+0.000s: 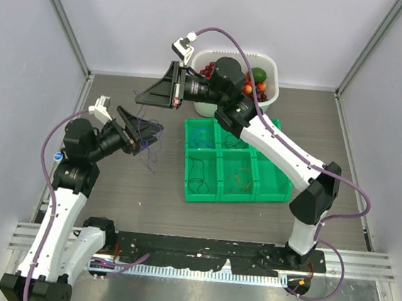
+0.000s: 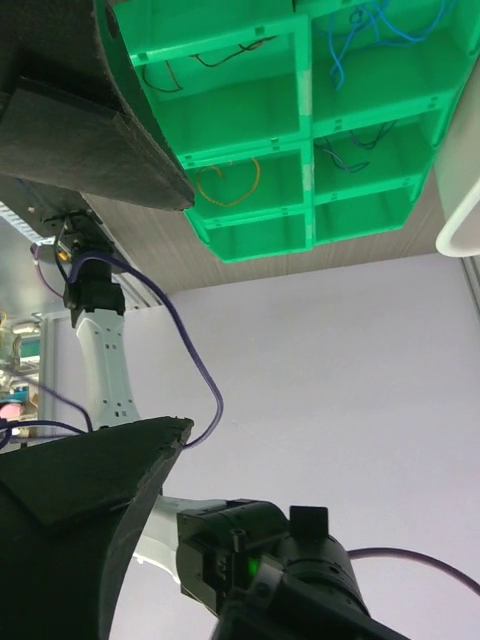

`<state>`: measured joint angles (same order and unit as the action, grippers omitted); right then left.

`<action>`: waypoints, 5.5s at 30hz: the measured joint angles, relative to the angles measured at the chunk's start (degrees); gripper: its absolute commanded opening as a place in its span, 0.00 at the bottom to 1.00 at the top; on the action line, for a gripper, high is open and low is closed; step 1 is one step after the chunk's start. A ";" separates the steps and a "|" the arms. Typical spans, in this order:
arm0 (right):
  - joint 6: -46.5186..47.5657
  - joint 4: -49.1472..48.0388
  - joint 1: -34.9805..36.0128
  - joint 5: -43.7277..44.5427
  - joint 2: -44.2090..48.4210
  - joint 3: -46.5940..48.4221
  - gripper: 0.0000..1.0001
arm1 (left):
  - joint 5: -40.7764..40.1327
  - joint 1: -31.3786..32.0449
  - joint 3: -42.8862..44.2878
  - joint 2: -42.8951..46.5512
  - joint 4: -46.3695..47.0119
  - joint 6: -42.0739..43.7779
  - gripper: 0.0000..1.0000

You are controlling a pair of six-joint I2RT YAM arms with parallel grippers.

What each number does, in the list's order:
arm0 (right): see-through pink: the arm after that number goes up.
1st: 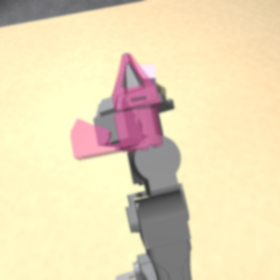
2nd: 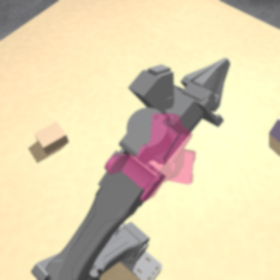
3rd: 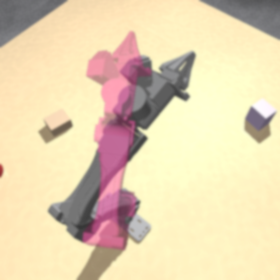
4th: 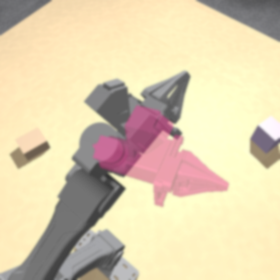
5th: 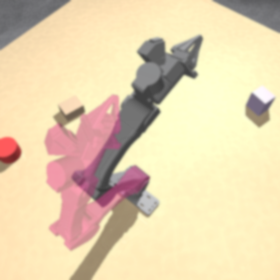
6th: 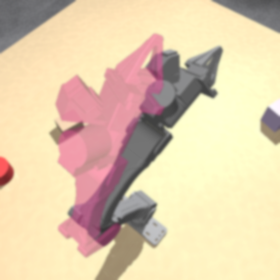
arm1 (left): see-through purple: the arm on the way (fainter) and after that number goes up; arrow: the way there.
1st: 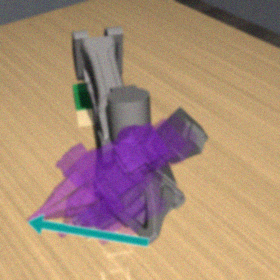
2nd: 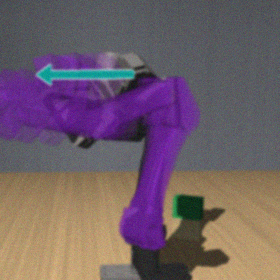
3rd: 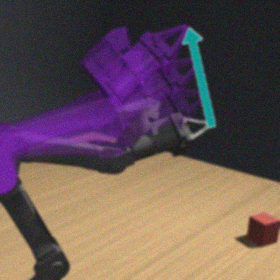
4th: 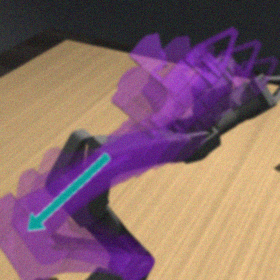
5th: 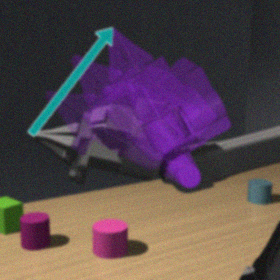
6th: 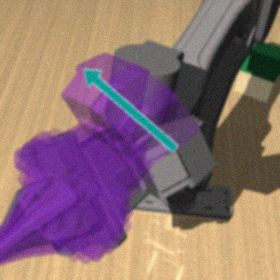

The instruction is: Untangle the cables

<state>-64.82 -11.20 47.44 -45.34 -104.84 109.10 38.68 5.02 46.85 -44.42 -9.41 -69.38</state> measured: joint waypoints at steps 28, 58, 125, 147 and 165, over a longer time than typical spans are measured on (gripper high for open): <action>1.66 0.50 -2.49 -3.93 -0.02 0.17 0.01 | 1.66 -7.30 -12.44 3.85 19.98 -16.35 0.93; -7.80 -5.35 1.70 -5.27 -5.49 10.84 0.01 | -5.77 -0.55 -5.92 -11.41 9.99 0.35 0.93; 6.14 17.59 -4.96 3.10 2.80 7.15 0.01 | -4.76 -2.12 12.04 2.47 -8.31 18.58 0.60; 5.70 21.09 -4.92 5.53 2.32 8.76 0.01 | 4.52 7.96 25.35 -12.44 -1.53 16.81 0.36; 14.53 30.45 -6.91 5.57 2.32 8.63 0.52 | 1.99 8.00 32.00 -14.49 -9.60 17.05 0.00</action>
<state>-50.28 19.25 40.53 -39.77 -102.52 117.73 40.66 13.02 78.85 -58.92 -19.00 -52.34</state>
